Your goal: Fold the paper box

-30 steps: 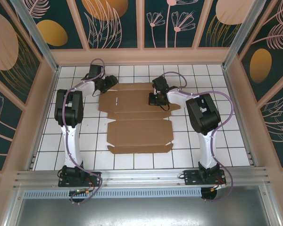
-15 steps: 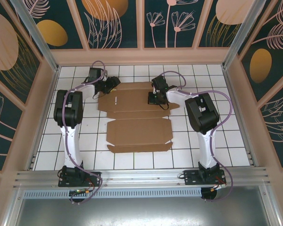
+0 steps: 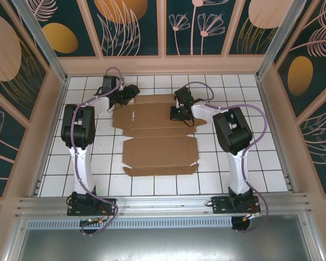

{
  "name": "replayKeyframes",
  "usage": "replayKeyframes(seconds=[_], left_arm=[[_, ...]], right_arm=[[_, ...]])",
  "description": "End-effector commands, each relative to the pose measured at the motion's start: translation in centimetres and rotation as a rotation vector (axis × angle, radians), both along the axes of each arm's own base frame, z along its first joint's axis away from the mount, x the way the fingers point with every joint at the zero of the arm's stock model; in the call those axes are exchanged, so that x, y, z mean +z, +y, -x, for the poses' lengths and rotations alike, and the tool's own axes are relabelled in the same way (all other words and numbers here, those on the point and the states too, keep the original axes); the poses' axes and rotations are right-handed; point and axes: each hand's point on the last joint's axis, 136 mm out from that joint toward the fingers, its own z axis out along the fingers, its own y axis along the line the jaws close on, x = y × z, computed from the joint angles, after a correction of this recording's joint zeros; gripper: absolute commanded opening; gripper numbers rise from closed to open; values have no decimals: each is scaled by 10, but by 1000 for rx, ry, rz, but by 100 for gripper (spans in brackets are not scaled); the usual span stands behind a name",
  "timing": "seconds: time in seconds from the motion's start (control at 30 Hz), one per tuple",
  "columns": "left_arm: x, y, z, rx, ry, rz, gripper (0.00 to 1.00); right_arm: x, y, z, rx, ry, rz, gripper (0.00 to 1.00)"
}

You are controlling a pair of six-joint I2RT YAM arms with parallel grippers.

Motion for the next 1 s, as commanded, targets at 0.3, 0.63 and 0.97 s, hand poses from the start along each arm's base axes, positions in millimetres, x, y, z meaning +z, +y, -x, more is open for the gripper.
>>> replayKeyframes(seconds=[0.3,0.63,0.97], left_arm=[[-35,-27,-9,-44,61,-6,57],[20,-17,-7,-25,-19,-53,58],[32,17,104,89,129,-80,61]], right_arm=[[-82,-31,55,21,237,177,0],[-82,-35,55,7,235,197,0],[-78,-36,63,-58,226,142,0]])
